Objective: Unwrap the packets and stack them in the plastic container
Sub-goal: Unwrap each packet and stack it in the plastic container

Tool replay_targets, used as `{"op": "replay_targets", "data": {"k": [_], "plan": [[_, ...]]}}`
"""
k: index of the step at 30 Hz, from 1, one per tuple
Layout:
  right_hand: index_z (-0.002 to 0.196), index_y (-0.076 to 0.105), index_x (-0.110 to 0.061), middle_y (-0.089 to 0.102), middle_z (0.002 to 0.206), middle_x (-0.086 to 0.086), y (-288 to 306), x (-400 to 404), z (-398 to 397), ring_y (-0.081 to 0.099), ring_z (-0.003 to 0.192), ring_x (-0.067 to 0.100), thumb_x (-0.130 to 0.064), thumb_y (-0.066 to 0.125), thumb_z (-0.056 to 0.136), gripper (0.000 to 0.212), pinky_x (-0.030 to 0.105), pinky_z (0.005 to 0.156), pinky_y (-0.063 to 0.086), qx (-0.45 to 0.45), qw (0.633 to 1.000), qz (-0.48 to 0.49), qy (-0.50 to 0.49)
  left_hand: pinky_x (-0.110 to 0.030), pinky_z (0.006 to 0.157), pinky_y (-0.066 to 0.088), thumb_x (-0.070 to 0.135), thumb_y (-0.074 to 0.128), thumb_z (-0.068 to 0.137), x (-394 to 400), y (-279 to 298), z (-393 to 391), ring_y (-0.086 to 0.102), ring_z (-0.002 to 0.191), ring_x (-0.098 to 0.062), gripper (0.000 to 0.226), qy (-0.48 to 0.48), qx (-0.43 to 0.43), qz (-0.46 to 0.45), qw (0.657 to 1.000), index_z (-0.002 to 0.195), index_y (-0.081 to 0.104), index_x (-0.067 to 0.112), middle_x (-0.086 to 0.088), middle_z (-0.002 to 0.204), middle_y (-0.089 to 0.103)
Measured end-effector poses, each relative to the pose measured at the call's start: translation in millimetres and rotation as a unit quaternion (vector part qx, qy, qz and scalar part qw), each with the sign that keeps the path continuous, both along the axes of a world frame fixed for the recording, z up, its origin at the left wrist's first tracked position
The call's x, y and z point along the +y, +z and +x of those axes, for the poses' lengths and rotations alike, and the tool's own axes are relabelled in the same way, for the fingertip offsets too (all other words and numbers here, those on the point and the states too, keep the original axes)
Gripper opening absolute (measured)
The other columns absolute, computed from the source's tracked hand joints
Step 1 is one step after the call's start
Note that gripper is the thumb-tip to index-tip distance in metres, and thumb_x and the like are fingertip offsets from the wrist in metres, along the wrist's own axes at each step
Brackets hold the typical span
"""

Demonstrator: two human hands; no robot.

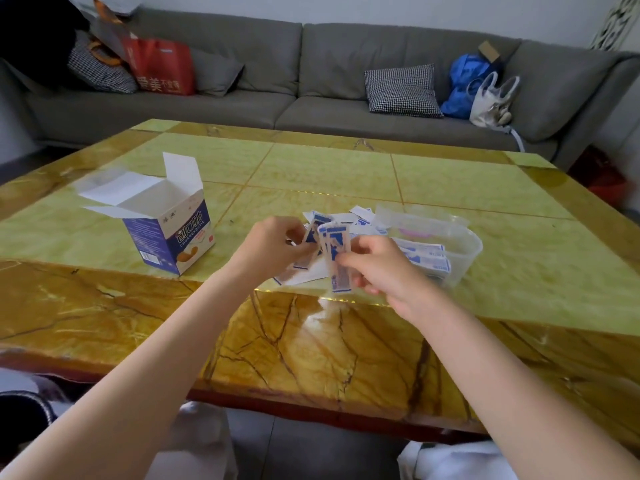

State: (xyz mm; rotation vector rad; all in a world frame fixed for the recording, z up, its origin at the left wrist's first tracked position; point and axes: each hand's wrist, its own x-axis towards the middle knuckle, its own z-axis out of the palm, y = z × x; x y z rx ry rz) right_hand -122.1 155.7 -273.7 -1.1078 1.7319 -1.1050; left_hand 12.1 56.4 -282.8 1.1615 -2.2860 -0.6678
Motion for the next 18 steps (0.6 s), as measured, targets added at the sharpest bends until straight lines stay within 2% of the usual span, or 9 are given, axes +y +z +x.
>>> {"op": "replay_targets", "data": {"k": [3,6,9,11,13,15,17,18], "plan": [[0.094,0.058,-0.006,0.059,0.077,0.011,-1,-8,11,0.042,0.042,0.008,-0.004,0.051,0.090,0.008,0.015,0.032,0.023,-0.108,0.994,-0.011,-0.004,-0.022,0.058,0.045,0.015,0.063,0.083,3,1,3,0.060,0.067,-0.015,0.011,-0.015,0.023,0.055,0.998,0.089,0.064,0.006,-0.003,0.078,0.067],[0.091,0.059,-0.008,0.061,0.085,0.013,-3,-17,22,0.042,0.036,0.006,-0.004,0.050,0.091,0.010,0.015,0.031,0.023,-0.165,0.986,-0.003,-0.016,-0.014,0.049,0.042,0.011,0.061,0.084,1,1,7,0.055,0.053,-0.006,0.006,-0.011,0.046,0.093,0.995,0.090,0.062,0.012,0.003,0.067,0.064],[0.082,0.057,-0.011,0.061,0.081,0.010,-5,-23,25,0.041,0.037,0.005,-0.005,0.050,0.092,0.014,0.014,0.031,0.023,-0.188,0.982,-0.006,-0.028,-0.011,0.047,0.043,0.015,0.065,0.083,0,5,13,0.054,0.048,0.000,0.015,0.012,0.099,0.138,0.985,0.097,0.059,0.016,0.003,0.068,0.064],[0.083,0.057,-0.010,0.060,0.077,0.008,-6,-25,25,0.041,0.038,0.006,-0.005,0.051,0.091,0.011,0.015,0.031,0.023,-0.179,0.983,-0.009,-0.027,-0.016,0.058,0.050,0.015,0.066,0.083,0,8,17,0.059,0.057,-0.007,0.022,0.003,0.098,0.148,0.984,0.103,0.059,0.016,0.000,0.073,0.067],[0.090,0.056,-0.007,0.058,0.070,0.008,-6,-25,23,0.040,0.037,0.006,-0.004,0.052,0.091,0.005,0.016,0.032,0.023,-0.136,0.990,-0.018,-0.030,-0.023,0.071,0.055,0.012,0.062,0.085,3,9,17,0.066,0.069,-0.016,0.024,-0.038,0.077,0.153,0.985,0.109,0.059,0.015,-0.004,0.082,0.070],[0.098,0.053,-0.008,0.056,0.061,0.004,-7,-25,19,0.041,0.035,0.006,-0.005,0.052,0.091,0.008,0.018,0.033,0.026,-0.035,0.998,-0.038,-0.037,-0.028,0.077,0.057,0.007,0.054,0.089,6,9,13,0.068,0.080,-0.022,0.026,-0.075,0.049,0.137,0.986,0.113,0.059,0.013,-0.008,0.095,0.069],[0.099,0.056,-0.010,0.060,0.063,0.001,-5,-25,14,0.047,0.035,0.003,-0.009,0.051,0.093,0.008,0.018,0.034,0.034,0.130,0.988,-0.084,-0.023,-0.026,0.074,0.053,0.008,0.048,0.090,8,7,10,0.065,0.082,-0.020,0.028,-0.067,-0.022,0.064,0.995,0.116,0.058,0.015,-0.002,0.099,0.065],[0.099,0.059,-0.010,0.063,0.069,0.002,-3,-24,12,0.052,0.042,0.003,-0.010,0.051,0.093,0.010,0.021,0.039,0.042,0.228,0.967,-0.112,-0.013,-0.026,0.075,0.050,0.010,0.048,0.091,6,4,10,0.063,0.085,-0.019,0.029,-0.047,-0.069,0.014,0.996,0.118,0.057,0.016,0.000,0.102,0.063]]}}
